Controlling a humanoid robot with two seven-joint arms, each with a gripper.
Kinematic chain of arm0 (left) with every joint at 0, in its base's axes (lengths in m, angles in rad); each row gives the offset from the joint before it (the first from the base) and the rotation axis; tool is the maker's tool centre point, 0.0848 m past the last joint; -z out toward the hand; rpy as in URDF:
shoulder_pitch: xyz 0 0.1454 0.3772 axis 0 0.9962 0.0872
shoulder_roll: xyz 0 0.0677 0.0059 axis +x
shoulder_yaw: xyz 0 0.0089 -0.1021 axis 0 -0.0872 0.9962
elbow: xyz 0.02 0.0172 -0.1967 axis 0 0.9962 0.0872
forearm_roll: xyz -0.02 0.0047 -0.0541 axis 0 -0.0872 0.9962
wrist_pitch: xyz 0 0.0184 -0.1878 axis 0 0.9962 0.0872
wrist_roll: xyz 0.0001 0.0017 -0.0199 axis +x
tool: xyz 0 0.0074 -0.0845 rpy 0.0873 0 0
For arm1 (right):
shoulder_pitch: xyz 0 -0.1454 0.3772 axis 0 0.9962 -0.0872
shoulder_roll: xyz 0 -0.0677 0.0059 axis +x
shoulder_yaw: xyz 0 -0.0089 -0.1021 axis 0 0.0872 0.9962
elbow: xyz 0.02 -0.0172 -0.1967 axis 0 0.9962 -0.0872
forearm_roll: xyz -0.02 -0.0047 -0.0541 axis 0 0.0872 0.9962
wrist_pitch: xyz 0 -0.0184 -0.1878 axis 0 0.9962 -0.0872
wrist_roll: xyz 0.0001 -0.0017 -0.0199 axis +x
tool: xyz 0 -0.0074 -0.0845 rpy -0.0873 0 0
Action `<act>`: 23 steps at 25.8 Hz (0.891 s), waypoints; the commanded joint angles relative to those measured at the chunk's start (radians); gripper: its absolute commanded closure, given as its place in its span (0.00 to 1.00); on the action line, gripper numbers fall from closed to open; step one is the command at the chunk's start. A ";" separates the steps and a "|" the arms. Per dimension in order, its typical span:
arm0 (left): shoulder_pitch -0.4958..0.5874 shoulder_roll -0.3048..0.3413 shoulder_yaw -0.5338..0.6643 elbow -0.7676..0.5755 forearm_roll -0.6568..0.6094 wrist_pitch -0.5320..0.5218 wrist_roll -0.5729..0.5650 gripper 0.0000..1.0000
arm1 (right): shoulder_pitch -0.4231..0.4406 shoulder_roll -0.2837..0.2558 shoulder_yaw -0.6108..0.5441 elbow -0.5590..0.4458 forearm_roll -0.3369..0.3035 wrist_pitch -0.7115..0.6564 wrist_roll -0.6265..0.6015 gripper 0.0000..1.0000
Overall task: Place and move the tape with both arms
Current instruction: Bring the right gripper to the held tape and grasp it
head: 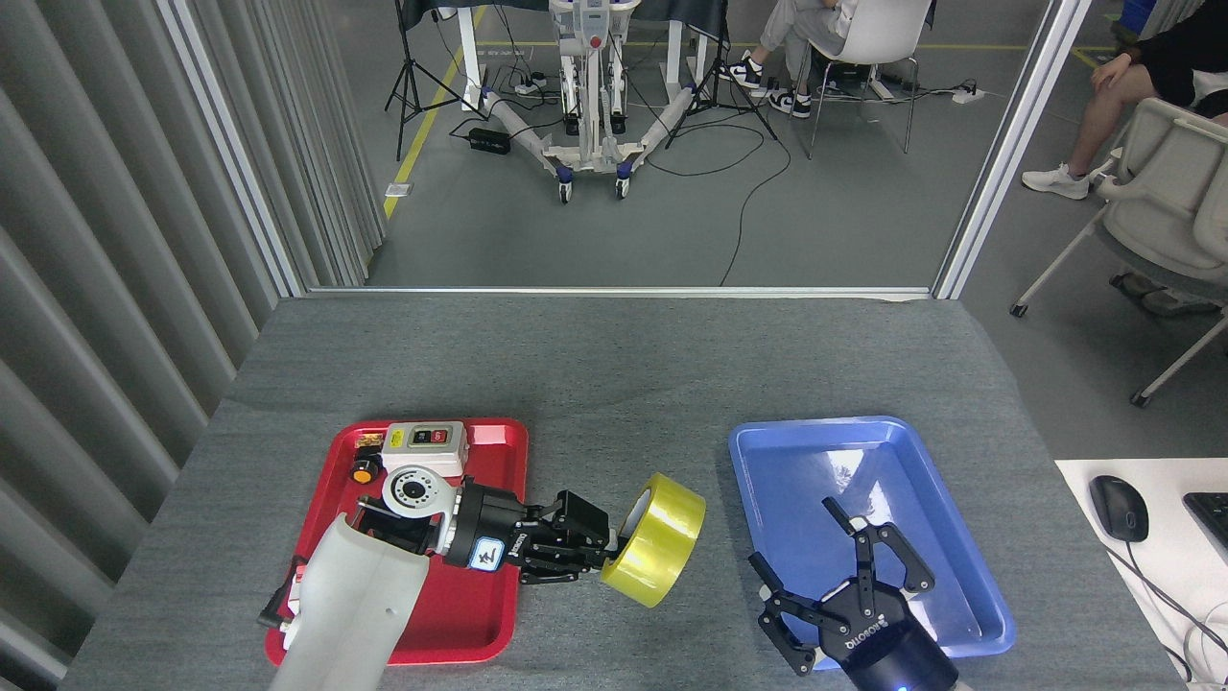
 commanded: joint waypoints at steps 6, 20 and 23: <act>0.007 0.024 0.000 -0.019 0.000 0.003 -0.005 1.00 | -0.075 -0.009 0.075 0.025 -0.003 -0.032 -0.027 0.12; 0.009 0.037 0.000 -0.025 0.000 0.003 -0.005 1.00 | -0.112 0.016 0.073 0.059 -0.017 -0.152 -0.083 0.10; 0.009 0.041 0.000 -0.026 0.000 0.003 -0.005 1.00 | -0.112 0.028 0.075 0.066 -0.040 -0.161 -0.084 0.09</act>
